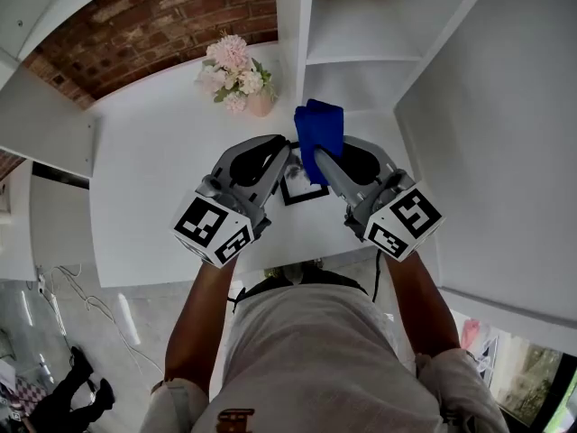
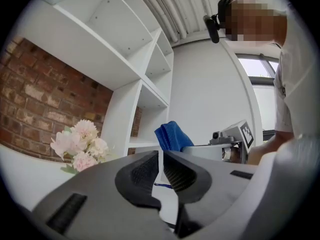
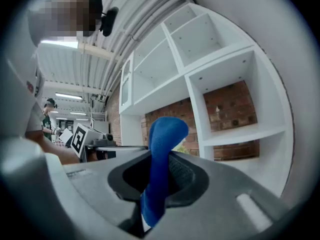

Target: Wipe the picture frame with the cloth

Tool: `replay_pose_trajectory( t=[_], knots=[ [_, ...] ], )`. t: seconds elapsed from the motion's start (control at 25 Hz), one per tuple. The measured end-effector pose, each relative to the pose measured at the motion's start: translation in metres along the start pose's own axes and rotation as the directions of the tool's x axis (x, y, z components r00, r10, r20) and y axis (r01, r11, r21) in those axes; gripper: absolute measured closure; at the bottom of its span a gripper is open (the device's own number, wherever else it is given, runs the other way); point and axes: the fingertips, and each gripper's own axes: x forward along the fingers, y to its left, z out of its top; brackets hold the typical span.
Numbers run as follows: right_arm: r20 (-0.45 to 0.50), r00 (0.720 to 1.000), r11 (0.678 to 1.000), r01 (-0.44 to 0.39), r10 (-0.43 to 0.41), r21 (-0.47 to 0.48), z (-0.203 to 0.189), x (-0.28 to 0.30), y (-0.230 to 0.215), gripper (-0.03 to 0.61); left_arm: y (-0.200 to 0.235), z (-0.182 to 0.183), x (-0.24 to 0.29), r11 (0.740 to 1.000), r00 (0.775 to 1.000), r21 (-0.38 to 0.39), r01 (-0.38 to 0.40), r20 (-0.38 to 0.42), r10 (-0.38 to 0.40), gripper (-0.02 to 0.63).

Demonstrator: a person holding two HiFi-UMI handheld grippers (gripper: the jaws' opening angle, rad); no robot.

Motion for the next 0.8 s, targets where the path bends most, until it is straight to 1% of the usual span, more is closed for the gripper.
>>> replay_pose_trajectory(
  t=[0.12, 0.36, 0.6, 0.8],
  knots=[
    [0.045, 0.999, 0.999, -0.018, 0.019, -0.032, 0.009, -0.003, 0.011, 0.518, -0.005, 0.012, -0.005, 0.999, 1.000, 0.029, -0.016, 0.027, 0.016, 0.612],
    [0.096, 0.995, 0.998, -0.019, 0.024, -0.060, 0.015, -0.008, 0.021, 0.520, -0.009, 0.023, -0.013, 0.997, 0.997, 0.065, -0.049, 0.069, 0.044, 0.614],
    [0.130, 0.991, 0.997, -0.027, 0.037, -0.078, 0.018, -0.008, 0.030, 0.522, -0.012, 0.028, -0.018, 0.997, 0.995, 0.067, -0.047, 0.091, 0.041, 0.614],
    [0.132, 0.990, 0.996, -0.033, 0.043, -0.080, 0.017, -0.006, 0.034, 0.522, -0.014, 0.027, -0.021, 0.996, 0.995, 0.076, -0.046, 0.092, 0.039, 0.614]
  ],
)
